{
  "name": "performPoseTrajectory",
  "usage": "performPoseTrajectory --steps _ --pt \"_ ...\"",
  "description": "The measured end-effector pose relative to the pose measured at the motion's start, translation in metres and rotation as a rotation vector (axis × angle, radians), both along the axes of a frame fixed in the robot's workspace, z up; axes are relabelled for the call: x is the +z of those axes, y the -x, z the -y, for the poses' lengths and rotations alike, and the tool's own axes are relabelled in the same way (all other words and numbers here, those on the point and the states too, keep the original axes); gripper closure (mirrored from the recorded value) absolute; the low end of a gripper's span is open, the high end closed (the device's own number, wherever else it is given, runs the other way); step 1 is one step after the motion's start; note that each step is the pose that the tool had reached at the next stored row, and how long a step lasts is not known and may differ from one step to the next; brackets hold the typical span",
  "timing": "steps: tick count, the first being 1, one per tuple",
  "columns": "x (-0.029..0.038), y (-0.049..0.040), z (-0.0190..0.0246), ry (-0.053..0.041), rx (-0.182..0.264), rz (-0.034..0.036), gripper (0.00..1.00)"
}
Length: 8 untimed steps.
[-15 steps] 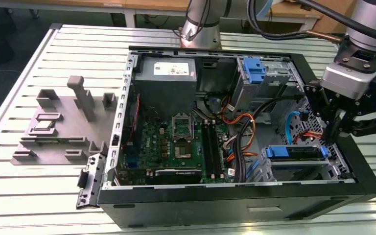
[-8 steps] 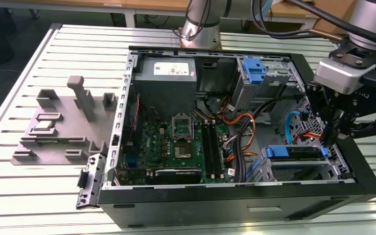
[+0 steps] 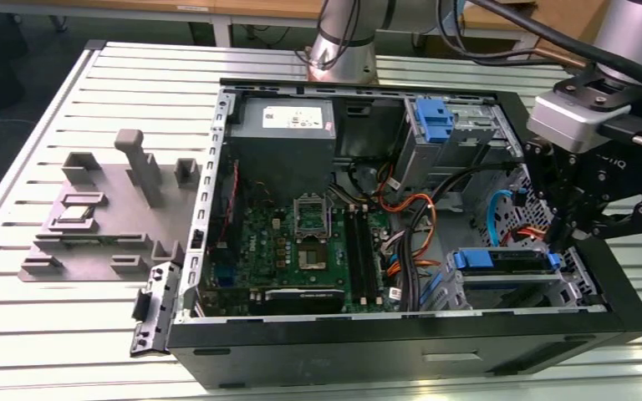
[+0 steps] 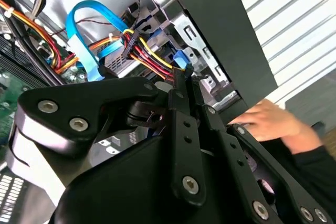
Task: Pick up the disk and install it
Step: 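Insert the first disk wire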
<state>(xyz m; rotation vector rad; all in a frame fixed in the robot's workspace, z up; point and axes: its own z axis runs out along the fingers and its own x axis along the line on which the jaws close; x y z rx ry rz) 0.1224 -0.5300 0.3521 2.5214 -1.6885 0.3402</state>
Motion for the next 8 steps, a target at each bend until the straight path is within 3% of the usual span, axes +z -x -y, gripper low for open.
performPoseTrajectory --steps 3,8 --pt "-0.0004 0.0 0.0001 -0.0018 -0.037 -0.0006 0.83" --pt "-0.0005 0.0001 0.0 -0.0546 -0.057 -0.0057 0.83"
